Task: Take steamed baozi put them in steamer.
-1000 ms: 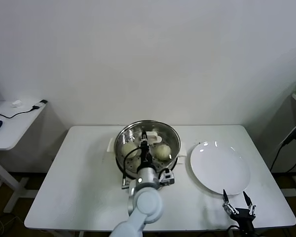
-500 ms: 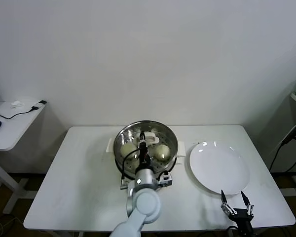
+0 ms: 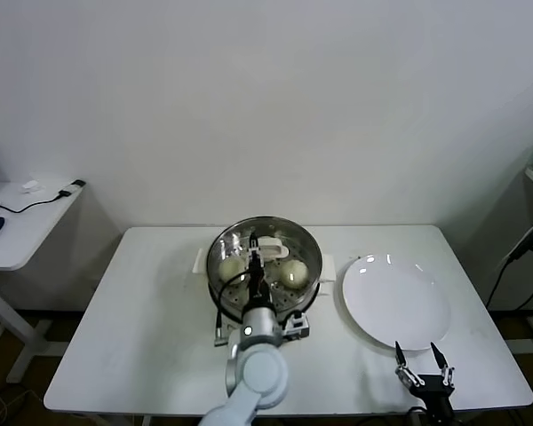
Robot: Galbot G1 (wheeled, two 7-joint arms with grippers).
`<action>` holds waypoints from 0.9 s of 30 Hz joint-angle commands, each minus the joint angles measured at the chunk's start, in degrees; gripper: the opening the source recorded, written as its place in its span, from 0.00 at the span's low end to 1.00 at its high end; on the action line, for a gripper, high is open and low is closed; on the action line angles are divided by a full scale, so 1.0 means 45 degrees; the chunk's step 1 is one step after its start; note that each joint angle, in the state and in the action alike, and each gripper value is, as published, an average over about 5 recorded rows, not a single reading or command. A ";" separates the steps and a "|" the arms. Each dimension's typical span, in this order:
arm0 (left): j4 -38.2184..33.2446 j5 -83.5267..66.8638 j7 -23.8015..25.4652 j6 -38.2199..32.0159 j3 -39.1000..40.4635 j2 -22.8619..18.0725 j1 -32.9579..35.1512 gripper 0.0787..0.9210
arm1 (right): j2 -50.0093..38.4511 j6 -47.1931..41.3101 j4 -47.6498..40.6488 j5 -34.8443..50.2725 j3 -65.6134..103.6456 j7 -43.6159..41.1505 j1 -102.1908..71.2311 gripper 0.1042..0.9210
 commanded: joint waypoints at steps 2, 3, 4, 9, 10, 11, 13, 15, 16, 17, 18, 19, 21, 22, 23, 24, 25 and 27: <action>-0.3112 -0.4486 -0.0802 -0.1393 -0.0183 0.1166 0.0551 0.63 | 0.0026 -0.0078 -0.0033 -0.0055 -0.0044 0.0005 0.0055 0.88; -0.3382 -0.5265 -0.1078 -0.1863 -0.0400 0.1333 0.0702 0.66 | 0.0034 0.0001 -0.0051 -0.0016 -0.0064 0.0085 0.0078 0.88; -0.3613 -0.6092 -0.1304 -0.2308 -0.0632 0.1497 0.0856 0.69 | 0.0044 0.0128 -0.0071 0.0063 -0.0084 0.0192 0.0113 0.88; -0.4831 -1.2122 -0.2904 -0.4330 -0.2050 0.2519 0.1895 0.85 | 0.0059 0.0728 -0.0012 0.0279 -0.0083 0.0569 0.0296 0.88; -0.4995 -1.3634 -0.3398 -0.4896 -0.2496 0.2665 0.2126 0.86 | 0.0049 0.0788 0.0022 0.0266 -0.0069 0.0566 0.0312 0.88; -0.5108 -1.4962 -0.3909 -0.5575 -0.3043 0.2752 0.2336 0.87 | 0.0033 0.0845 0.0057 0.0267 -0.0054 0.0544 0.0319 0.88; -0.5188 -1.7311 -0.4782 -0.6939 -0.4235 0.2805 0.2699 0.88 | 0.0002 0.0901 0.0107 0.0251 -0.0030 0.0493 0.0321 0.88; -0.5198 -1.9564 -0.5198 -0.8113 -0.5741 0.2659 0.3122 0.88 | -0.0011 0.0955 0.0138 0.0162 -0.0024 0.0449 0.0315 0.88; -0.5199 -2.0585 -0.5262 -0.8545 -0.6478 0.2563 0.3356 0.88 | -0.0002 0.1006 0.0141 0.0095 -0.0026 0.0455 0.0320 0.88; -0.5195 -2.1673 -0.5288 -0.8926 -0.7278 0.2491 0.3615 0.88 | 0.0017 0.1071 0.0136 0.0005 -0.0025 0.0468 0.0334 0.88; -0.5177 -2.2693 -0.5268 -0.9209 -0.8005 0.2455 0.3877 0.88 | 0.0043 0.1139 0.0125 -0.0088 -0.0016 0.0477 0.0350 0.88; -0.5092 -2.3646 -0.5245 -0.9420 -0.8701 0.2495 0.4164 0.88 | 0.0061 0.1198 0.0107 -0.0160 -0.0006 0.0489 0.0369 0.88; -0.4719 -2.5156 -0.5195 -0.9732 -0.9761 0.2778 0.4720 0.88 | 0.0077 0.1267 0.0066 -0.0258 0.0014 0.0521 0.0405 0.88; -0.4372 -2.5614 -0.5143 -0.9950 -1.0130 0.2972 0.5009 0.88 | 0.0077 0.1278 0.0046 -0.0291 0.0023 0.0542 0.0420 0.88; -0.3961 -2.5824 -0.5078 -1.0233 -1.0352 0.3181 0.5280 0.88 | 0.0072 0.1272 0.0028 -0.0324 0.0029 0.0565 0.0434 0.88; -0.3477 -2.5831 -0.5002 -1.0589 -1.0436 0.3379 0.5500 0.88 | 0.0066 0.1264 0.0013 -0.0367 0.0033 0.0586 0.0448 0.88; -0.2940 -2.5671 -0.4925 -1.0991 -1.0414 0.3537 0.5694 0.88 | 0.0058 0.1258 0.0001 -0.0416 0.0036 0.0602 0.0462 0.88; -0.1910 -2.5162 -0.4778 -1.1794 -1.0172 0.3647 0.5955 0.88 | 0.0043 0.1248 -0.0009 -0.0503 0.0031 0.0607 0.0494 0.88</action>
